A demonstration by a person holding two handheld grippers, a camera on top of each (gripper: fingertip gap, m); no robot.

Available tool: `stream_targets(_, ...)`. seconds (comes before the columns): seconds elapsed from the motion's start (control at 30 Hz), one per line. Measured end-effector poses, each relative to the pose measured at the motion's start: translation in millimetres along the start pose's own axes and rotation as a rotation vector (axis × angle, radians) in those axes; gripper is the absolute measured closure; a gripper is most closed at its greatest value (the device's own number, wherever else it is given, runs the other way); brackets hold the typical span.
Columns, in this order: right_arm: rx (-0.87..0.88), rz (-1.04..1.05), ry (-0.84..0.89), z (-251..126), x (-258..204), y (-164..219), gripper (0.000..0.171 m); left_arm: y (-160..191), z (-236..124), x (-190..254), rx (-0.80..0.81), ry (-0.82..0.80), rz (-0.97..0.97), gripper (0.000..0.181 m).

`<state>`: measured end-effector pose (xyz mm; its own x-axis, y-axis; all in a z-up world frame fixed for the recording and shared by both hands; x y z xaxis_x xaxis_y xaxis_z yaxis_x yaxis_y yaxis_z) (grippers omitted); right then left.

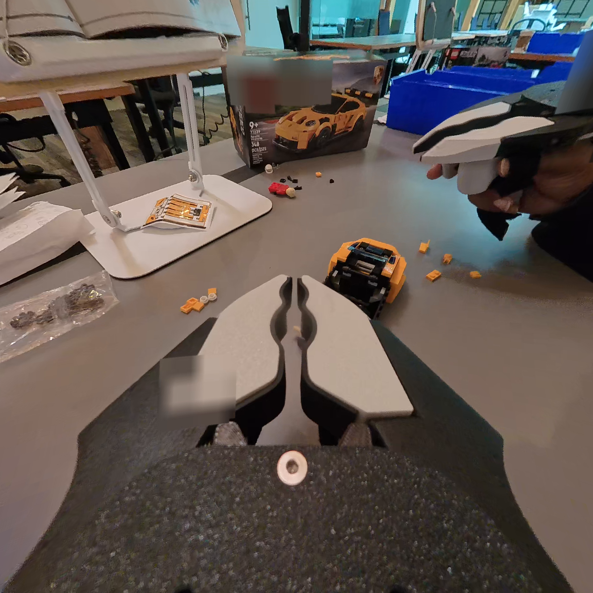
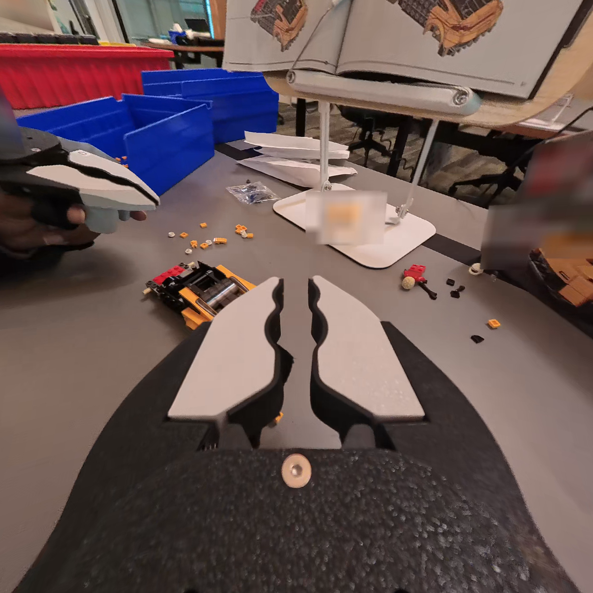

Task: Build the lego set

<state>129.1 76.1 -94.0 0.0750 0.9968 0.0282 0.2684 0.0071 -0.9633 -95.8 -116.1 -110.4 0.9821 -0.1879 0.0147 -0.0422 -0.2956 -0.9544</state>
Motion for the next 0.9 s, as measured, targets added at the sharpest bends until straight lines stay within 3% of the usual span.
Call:
stream_targets(0.2,0.035,0.001,0.046,-5,6,-1,0.171,9,8,0,-0.068,0.04,0.009,0.165)
stream_targets(0.6,0.033,-0.043,0.034,-7,4,-2,0.171,28,23,13,-0.303,0.164,0.073,0.135)
stream_targets(0.9,-0.003,-0.062,-0.003,-2,0,2,0.171,32,34,17,-0.374,0.137,0.138,0.133)
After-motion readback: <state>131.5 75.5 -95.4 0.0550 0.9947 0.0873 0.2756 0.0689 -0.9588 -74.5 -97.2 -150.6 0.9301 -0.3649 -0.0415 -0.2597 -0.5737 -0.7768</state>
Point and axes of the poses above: each gripper's, where its closed fingertips meet, z out along the fingers, y out of its underside, x = y × z across the jaws, the point moved 8 cm from there along -z, back along the fingers, and after that the axes turned 3 degrees about -x, right-handed, at the moved point
